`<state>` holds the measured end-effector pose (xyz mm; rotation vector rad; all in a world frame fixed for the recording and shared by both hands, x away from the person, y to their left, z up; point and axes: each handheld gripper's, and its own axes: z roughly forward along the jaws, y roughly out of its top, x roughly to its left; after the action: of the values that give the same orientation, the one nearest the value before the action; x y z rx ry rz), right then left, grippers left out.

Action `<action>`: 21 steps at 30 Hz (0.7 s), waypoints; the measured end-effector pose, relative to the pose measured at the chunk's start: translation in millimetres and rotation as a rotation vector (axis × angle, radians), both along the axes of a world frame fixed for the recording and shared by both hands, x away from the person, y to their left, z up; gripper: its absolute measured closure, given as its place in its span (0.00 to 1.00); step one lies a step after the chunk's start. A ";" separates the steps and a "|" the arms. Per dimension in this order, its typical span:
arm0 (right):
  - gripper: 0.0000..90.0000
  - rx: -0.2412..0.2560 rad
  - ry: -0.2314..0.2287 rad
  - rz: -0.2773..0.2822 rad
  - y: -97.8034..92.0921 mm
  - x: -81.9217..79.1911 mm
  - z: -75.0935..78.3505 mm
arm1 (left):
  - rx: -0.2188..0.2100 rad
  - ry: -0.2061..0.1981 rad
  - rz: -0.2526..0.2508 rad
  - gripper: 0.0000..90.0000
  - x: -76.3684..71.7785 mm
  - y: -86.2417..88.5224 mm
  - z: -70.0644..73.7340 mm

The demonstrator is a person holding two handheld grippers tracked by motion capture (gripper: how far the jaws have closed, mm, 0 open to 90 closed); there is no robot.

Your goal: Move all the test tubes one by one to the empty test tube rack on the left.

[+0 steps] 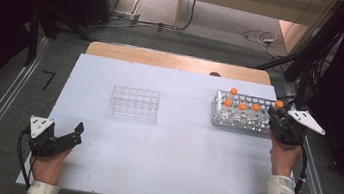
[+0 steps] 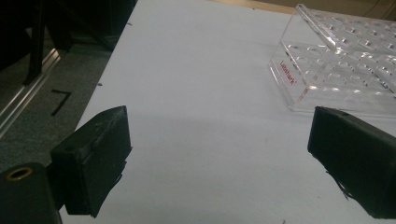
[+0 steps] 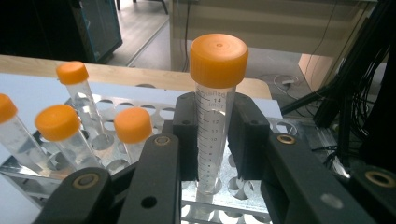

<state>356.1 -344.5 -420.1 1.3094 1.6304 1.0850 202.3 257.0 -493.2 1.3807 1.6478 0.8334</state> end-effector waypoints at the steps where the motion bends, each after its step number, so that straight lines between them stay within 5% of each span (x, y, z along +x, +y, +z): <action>1: 0.80 0.002 -0.005 0.001 -0.2 -1.5 2.0 | -0.001 0.000 0.000 0.07 0.1 -0.2 0.0; 13: 0.80 0.004 0.021 0.048 0.0 -26.7 9.5 | 0.020 -0.013 -0.010 0.06 -1.1 -5.8 3.3; 21: 0.80 0.018 0.071 0.119 2.8 -49.6 1.2 | 0.009 -0.016 -0.084 0.08 -1.6 -17.3 6.7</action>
<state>306.5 -341.7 -418.9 1.2890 1.7736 1.1370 200.7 239.8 -486.5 1.4354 1.5646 0.8026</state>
